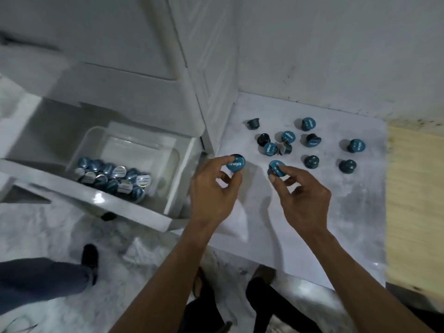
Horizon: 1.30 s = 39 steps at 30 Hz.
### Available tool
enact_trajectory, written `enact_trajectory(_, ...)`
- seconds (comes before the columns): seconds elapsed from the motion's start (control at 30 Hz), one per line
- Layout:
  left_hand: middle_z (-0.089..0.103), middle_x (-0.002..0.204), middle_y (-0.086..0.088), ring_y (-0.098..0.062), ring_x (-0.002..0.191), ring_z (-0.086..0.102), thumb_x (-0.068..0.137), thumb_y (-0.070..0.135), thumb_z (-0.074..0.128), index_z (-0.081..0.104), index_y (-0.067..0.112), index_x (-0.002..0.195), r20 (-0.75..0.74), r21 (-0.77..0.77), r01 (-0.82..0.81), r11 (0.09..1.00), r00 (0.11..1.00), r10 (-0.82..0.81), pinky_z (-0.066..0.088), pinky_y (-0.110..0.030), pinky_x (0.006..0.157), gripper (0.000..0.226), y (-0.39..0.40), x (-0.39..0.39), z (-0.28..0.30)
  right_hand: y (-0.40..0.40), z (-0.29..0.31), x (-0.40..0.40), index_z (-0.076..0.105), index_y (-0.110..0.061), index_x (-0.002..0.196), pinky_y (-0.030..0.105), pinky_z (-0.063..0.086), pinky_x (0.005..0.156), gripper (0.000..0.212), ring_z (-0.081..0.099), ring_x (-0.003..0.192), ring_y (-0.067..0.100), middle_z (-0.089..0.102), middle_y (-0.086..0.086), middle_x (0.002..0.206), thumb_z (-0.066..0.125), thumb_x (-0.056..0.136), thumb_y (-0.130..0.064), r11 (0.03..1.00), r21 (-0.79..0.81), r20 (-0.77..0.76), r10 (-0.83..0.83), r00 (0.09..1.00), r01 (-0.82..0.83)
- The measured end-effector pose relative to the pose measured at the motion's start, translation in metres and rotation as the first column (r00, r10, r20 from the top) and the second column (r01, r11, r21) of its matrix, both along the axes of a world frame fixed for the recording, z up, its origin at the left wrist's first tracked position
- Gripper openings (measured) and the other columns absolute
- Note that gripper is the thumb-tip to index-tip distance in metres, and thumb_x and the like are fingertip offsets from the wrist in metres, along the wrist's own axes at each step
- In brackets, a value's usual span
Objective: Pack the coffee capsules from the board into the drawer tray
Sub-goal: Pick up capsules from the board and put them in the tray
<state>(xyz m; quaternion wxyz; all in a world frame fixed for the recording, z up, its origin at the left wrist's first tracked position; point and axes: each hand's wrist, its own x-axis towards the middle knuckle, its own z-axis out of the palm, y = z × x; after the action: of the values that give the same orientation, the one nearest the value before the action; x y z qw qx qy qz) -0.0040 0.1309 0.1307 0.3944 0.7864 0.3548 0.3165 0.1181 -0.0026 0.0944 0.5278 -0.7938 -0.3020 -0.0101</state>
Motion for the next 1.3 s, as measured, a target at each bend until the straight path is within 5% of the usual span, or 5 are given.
enact_trajectory(0.53, 0.067, 0.083, 0.021, -0.005, 0.057, 0.065, 0.077, 0.021, 0.082, 0.071, 0.026, 0.105, -0.043, 0.046, -0.020, 0.999, 0.999, 0.022, 0.058, -0.029, 0.054, 0.030, 0.140, -0.261, 0.090, 0.124, 0.092, -0.214, 0.076, -0.015, 0.100, 0.017, 0.045, 0.050, 0.025, 0.062, 0.064, 0.008, 0.070, -0.008, 0.083, 0.081, 0.077, -0.023, 0.976, 0.075, -0.013, 0.204, 0.979, -0.202)
enact_trajectory(0.7, 0.063, 0.076, 0.021, -0.001, 0.066, 0.064, 0.078, 0.024, 0.080, 0.072, 0.026, 0.103, -0.149, 0.031, -0.040, 0.999, 0.988, 0.044, 0.046, -0.006, 0.054, 0.026, 0.199, -0.323, 0.097, 0.163, 0.088, -0.269, 0.076, -0.021, 0.100, 0.018, 0.044, 0.049, 0.024, 0.061, 0.058, 0.012, 0.070, -0.010, 0.076, 0.082, 0.077, -0.024, 0.974, 0.030, -0.105, 0.225, 0.969, -0.223)
enact_trajectory(0.93, 0.070, 0.088, 0.019, 0.002, 0.071, 0.062, 0.079, 0.027, 0.079, 0.074, 0.029, 0.101, -0.221, 0.057, 0.037, 0.998, 0.975, -0.023, 0.042, -0.003, 0.060, 0.022, 0.279, -0.307, 0.094, 0.220, 0.095, -0.262, 0.077, -0.023, 0.098, 0.006, 0.038, 0.053, 0.023, 0.058, 0.057, 0.001, 0.064, -0.022, 0.071, 0.083, 0.076, -0.020, 0.980, -0.054, -0.102, 0.187, 0.977, -0.193)
enact_trajectory(1.07, 0.066, 0.065, 0.007, 0.001, 0.055, 0.059, 0.079, 0.027, 0.078, 0.074, 0.028, 0.103, -0.369, 0.050, 0.093, 0.994, 0.927, -0.068, 0.037, -0.004, 0.054, 0.024, 0.323, -0.285, 0.073, 0.260, 0.078, -0.240, 0.077, -0.021, 0.095, 0.004, 0.039, 0.058, 0.020, 0.061, 0.063, 0.002, 0.063, -0.030, 0.077, 0.083, 0.076, -0.020, 0.971, -0.103, -0.087, 0.206, 0.975, -0.214)
enact_trajectory(1.3, 0.075, 0.086, 0.001, -0.008, 0.062, 0.066, 0.080, 0.027, 0.077, 0.073, 0.028, 0.107, -0.559, 0.026, 0.309, 0.951, 0.793, -0.242, 0.056, -0.029, 0.067, 0.027, 0.376, -0.238, 0.034, 0.323, 0.035, -0.212, 0.075, -0.026, 0.097, 0.013, 0.048, 0.063, 0.020, 0.063, 0.064, 0.007, 0.071, -0.018, 0.086, 0.081, 0.078, -0.024, 0.905, -0.280, -0.244, 0.255, 0.936, -0.320)
